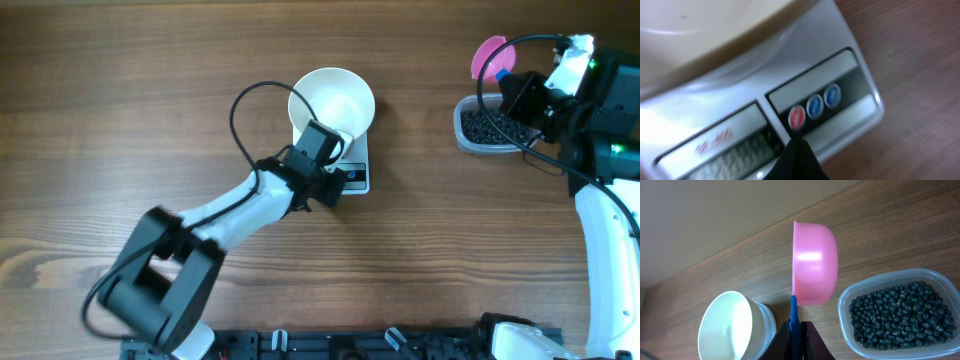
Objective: Scoop item into bowl and weigh 150g on scale
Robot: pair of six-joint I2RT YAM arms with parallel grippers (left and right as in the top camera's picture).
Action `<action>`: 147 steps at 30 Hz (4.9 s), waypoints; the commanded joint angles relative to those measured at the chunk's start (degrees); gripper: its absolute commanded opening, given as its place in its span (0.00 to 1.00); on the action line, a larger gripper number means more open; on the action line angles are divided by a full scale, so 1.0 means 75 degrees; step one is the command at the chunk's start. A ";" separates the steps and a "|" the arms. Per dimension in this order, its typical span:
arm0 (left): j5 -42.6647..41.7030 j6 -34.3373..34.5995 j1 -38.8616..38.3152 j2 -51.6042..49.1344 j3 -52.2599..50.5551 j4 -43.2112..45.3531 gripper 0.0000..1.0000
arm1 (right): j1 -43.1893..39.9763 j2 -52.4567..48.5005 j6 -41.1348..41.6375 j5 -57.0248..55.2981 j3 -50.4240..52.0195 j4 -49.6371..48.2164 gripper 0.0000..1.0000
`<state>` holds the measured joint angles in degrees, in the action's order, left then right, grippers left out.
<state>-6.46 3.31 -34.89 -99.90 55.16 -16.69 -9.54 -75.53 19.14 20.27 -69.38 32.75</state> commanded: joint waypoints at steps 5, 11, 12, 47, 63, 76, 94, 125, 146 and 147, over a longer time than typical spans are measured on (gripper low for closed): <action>-0.0012 0.0015 -0.0035 0.2264 -0.0038 -0.0717 0.04 | -0.0012 0.0099 -0.0119 -0.0111 -0.0149 -0.0047 0.04; 0.0670 0.0015 0.0015 0.3328 -0.0038 -0.1492 0.04 | -0.0009 0.0090 -0.0175 -0.0047 -0.0149 -0.0309 0.04; 0.0985 -0.0009 0.0044 0.3392 -0.0038 -0.1495 0.04 | -0.0009 0.0090 -0.0163 -0.0044 -0.0149 -0.0350 0.04; 0.0778 0.0516 0.4430 0.2535 0.1198 0.2084 0.04 | -0.0009 -0.2165 0.0664 -0.2174 -0.4689 0.0201 0.04; -0.0857 -0.1682 0.3952 0.1900 0.1792 -0.1346 0.04 | -0.0012 -0.2938 0.1445 -0.2221 -0.4841 0.0236 0.04; 0.1623 -0.1043 0.4572 0.0286 0.1792 0.1958 0.04 | -0.0038 -0.3270 0.2069 -0.3777 -0.4835 0.0187 0.04; -0.2226 -0.0370 0.5117 -0.0536 0.1909 0.3800 0.04 | 0.0146 -0.3500 0.2031 -0.2801 -0.4843 0.0632 0.04; -0.5094 -0.3590 0.4616 0.2792 -0.0219 -0.2101 0.04 | 0.0536 -0.3494 0.0653 -0.2320 -0.4841 0.1279 0.04; -0.2192 -0.5047 0.3625 0.2809 -0.0612 -0.2075 0.04 | 0.0536 -0.3494 0.0670 -0.2148 -0.4841 0.1495 0.04; -0.2221 -0.5047 0.3625 0.2809 -0.0612 -0.2046 0.04 | 0.0536 -0.3494 0.0670 -0.2148 -0.4841 0.1504 0.04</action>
<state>-23.57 -31.31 -8.51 -78.85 51.03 -33.01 -5.43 -101.32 25.17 3.03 -104.62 43.79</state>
